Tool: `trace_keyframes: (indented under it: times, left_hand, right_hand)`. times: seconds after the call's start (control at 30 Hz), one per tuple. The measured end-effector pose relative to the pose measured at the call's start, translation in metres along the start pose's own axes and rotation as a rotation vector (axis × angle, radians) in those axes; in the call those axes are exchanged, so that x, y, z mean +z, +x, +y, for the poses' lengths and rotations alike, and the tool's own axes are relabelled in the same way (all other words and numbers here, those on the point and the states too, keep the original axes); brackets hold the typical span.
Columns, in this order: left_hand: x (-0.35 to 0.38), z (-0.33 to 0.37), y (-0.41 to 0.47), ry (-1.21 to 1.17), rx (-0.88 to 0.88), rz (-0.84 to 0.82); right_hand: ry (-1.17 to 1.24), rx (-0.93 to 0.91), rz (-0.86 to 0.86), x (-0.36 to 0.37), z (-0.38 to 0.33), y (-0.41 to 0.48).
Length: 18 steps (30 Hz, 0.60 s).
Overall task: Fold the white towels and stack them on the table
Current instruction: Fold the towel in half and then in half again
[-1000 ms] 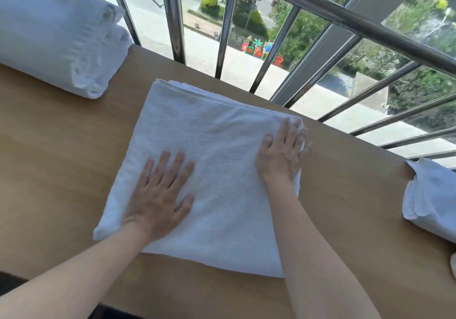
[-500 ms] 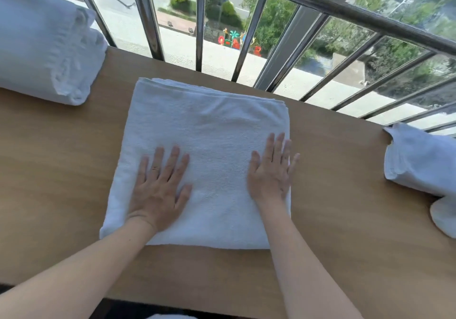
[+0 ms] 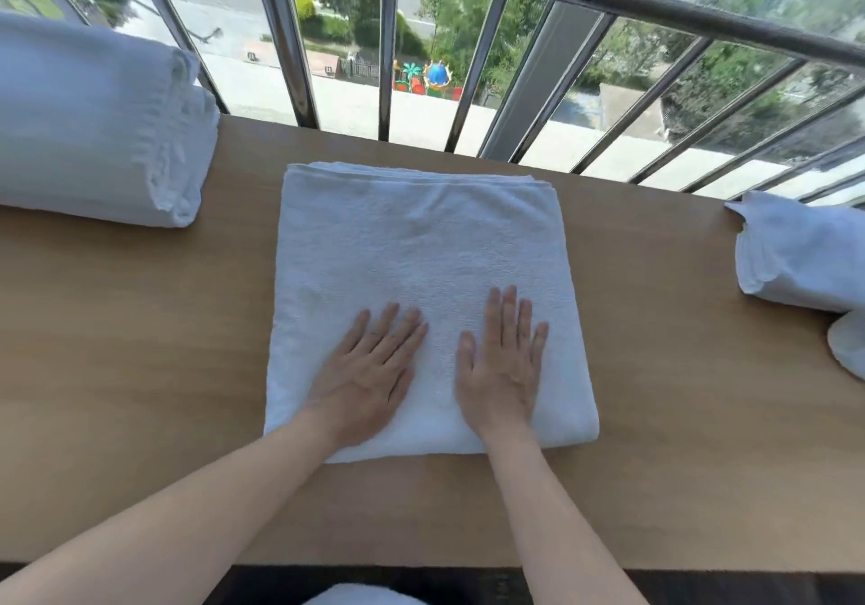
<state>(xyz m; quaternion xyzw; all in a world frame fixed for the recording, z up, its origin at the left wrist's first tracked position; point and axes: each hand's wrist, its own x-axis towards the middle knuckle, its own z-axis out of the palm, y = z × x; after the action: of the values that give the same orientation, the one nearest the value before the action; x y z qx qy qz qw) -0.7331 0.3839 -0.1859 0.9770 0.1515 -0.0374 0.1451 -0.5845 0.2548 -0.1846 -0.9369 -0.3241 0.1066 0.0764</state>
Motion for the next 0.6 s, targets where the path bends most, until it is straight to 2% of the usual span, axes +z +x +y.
trace_keyframes:
  times: [0.07,0.17,0.37,0.6]
  left_hand:
    - [-0.003,-0.013,0.005,0.016,0.060,-0.017]
    - [-0.012,-0.042,0.025,0.047,0.024,-0.049]
    - [-0.027,-0.077,0.092,0.080,-0.119,-0.012]
    - [-0.042,-0.099,0.159,0.064,-0.148,-0.026]
  right_hand:
    - [-0.011,-0.123,-0.022,0.011,-0.027,-0.004]
    - [-0.014,-0.090,-0.026,0.020,-0.033,-0.003]
    - [-0.013,-0.098,0.111,0.027,-0.034,0.000]
    - [-0.014,-0.110,0.161,0.031,-0.035,0.002]
